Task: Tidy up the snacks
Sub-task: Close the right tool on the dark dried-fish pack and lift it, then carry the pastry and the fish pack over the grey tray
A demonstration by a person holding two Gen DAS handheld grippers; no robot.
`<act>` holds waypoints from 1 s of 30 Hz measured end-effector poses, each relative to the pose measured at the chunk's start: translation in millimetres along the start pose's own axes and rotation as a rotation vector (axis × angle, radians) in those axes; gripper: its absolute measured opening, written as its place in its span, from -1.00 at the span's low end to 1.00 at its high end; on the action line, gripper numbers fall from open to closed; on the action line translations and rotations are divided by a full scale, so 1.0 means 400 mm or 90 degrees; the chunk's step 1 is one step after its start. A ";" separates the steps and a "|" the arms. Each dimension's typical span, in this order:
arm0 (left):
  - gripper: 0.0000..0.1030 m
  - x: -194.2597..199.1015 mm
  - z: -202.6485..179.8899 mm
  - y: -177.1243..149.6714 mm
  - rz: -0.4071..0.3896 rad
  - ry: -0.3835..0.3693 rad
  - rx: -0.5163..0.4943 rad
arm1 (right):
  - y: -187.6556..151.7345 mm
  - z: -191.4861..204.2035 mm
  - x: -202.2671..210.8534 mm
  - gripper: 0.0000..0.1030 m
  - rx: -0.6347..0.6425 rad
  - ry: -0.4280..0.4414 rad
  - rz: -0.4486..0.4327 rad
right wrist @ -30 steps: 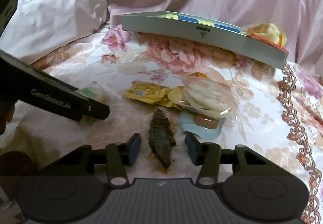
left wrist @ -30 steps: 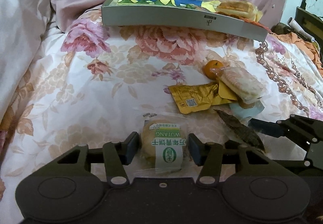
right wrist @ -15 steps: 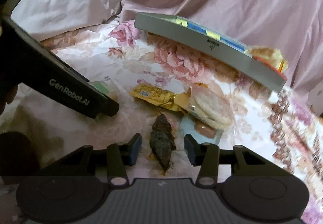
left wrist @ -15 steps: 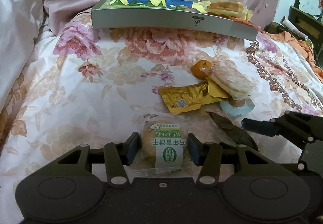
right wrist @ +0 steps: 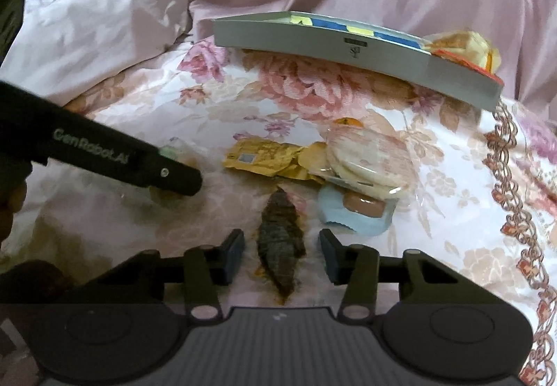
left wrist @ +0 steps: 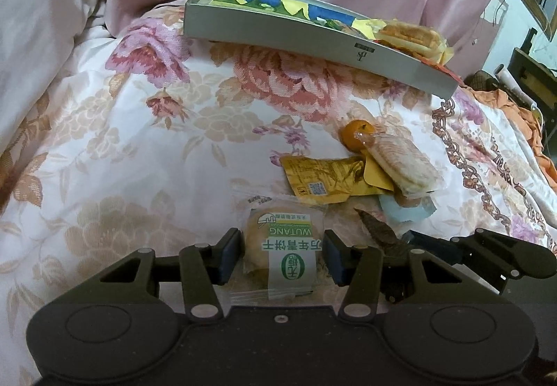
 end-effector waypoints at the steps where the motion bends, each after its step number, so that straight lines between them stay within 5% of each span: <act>1: 0.02 0.001 0.000 0.000 -0.001 -0.001 0.001 | 0.000 0.002 0.003 -0.02 0.007 -0.001 -0.004; 13: 0.02 0.023 0.003 0.012 -0.037 0.001 0.011 | 0.006 0.065 0.066 -0.02 0.160 -0.103 -0.135; 30: 0.02 0.067 -0.011 0.075 -0.107 -0.007 0.012 | 0.049 0.020 0.116 -0.02 0.115 -0.164 -0.255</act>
Point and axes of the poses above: each gripper's, at about its wrist camera, not at the fingertips, and x roughly against the way its jaws point, z to its left, y to its top, the point moved 3 cm from there along -x, roughly the way its jaws point, and after that the axes turned 15 degrees about -y, right-handed, at the moved point
